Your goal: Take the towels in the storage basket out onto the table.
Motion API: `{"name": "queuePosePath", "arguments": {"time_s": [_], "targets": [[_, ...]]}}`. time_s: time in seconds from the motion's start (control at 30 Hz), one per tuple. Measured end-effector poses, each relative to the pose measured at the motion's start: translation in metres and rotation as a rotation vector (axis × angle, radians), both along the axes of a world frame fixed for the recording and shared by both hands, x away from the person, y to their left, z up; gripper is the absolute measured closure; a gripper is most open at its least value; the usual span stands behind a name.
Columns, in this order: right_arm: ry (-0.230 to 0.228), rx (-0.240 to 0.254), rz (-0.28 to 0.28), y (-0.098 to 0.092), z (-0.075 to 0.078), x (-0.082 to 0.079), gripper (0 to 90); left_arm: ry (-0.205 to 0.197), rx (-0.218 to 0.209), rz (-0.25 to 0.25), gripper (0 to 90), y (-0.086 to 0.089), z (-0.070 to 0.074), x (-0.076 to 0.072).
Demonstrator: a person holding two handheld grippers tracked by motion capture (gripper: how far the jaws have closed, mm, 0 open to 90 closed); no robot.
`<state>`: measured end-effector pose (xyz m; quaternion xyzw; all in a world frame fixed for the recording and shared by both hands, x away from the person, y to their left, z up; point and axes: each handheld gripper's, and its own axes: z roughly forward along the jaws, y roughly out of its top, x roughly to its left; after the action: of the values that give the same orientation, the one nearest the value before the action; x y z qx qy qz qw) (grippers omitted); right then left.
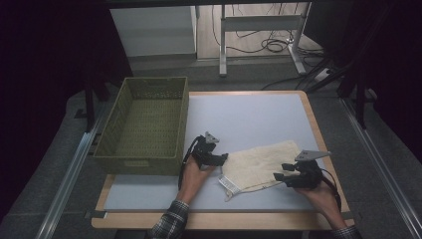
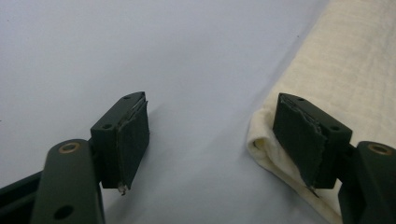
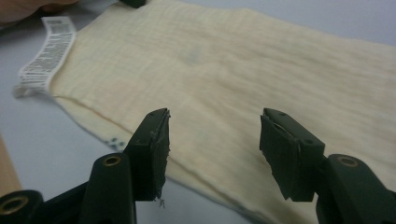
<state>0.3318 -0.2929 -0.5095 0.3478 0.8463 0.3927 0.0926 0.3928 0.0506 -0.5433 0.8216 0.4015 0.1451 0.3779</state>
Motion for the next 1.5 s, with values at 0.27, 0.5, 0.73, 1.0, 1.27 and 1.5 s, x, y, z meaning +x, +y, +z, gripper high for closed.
{"name": "queuePosePath", "arguments": {"time_s": [0.27, 0.5, 0.73, 1.0, 1.27, 1.5], "targets": [[0.019, -0.013, 0.121, 0.047, -0.008, -0.021, 48.4, 0.002, -0.003, 0.0, 27.3, 0.0, 0.0, 0.0], [0.035, -0.007, 0.217, 0.086, -0.009, -0.033, 49.7, 0.005, -0.007, 0.003, 27.4, 0.0, 0.0, 0.0], [0.037, -0.016, 0.287, 0.123, -0.011, -0.036, 49.7, 0.001, -0.004, 0.001, 27.5, 0.0, 0.0, 0.0], [0.018, -0.077, 0.321, 0.152, -0.017, -0.039, 49.8, -0.001, -0.007, 0.003, 27.8, 0.0, 0.0, 0.0], [-0.063, -0.165, 0.262, 0.159, -0.017, -0.045, 72.3, -0.006, 0.002, -0.002, 29.4, 0.0, 0.0, 0.0], [-0.036, -0.137, 0.26, 0.155, -0.017, -0.04, 85.4, -0.008, -0.025, -0.071, 58.0, -0.003, 0.002, -0.006]]}}
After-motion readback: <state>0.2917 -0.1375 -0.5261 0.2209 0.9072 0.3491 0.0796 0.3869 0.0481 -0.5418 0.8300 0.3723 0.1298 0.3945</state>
